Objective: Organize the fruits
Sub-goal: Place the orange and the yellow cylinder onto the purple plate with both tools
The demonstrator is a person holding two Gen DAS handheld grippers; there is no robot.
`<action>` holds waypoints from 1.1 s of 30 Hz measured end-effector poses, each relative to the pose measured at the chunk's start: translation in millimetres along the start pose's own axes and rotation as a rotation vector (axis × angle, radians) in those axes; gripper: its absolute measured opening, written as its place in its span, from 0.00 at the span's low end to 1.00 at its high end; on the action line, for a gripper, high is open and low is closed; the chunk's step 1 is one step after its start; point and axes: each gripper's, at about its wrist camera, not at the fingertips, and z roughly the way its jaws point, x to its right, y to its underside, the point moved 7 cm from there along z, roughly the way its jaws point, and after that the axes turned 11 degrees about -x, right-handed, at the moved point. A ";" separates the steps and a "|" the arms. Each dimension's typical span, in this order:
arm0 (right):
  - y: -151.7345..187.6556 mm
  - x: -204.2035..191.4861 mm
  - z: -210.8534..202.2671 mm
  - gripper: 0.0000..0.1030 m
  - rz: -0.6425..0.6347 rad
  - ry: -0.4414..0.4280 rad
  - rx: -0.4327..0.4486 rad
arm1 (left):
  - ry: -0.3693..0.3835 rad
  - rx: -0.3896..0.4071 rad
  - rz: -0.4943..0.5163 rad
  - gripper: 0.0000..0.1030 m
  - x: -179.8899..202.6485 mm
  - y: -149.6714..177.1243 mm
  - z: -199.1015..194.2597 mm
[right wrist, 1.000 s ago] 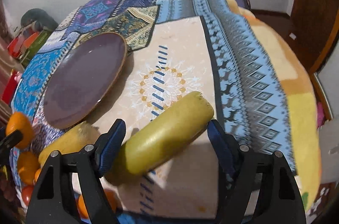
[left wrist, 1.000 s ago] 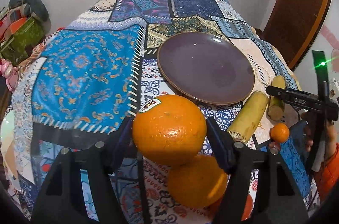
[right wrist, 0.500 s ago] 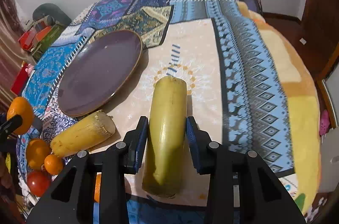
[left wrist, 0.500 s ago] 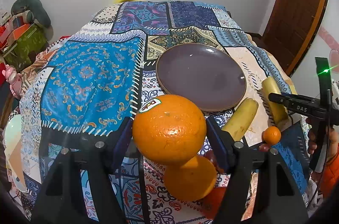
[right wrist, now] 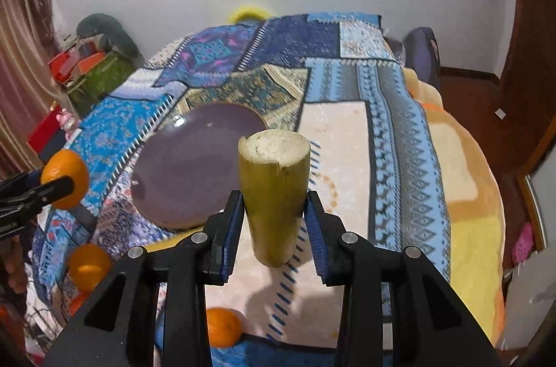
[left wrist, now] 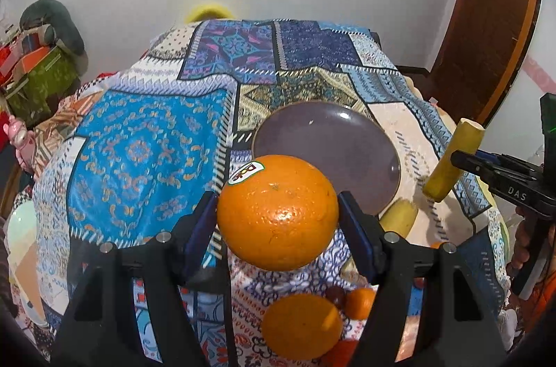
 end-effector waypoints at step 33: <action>-64.8 -52.2 62.0 0.32 -0.171 -0.026 -0.067 | -0.011 -0.129 0.073 0.67 10.4 -56.7 102.4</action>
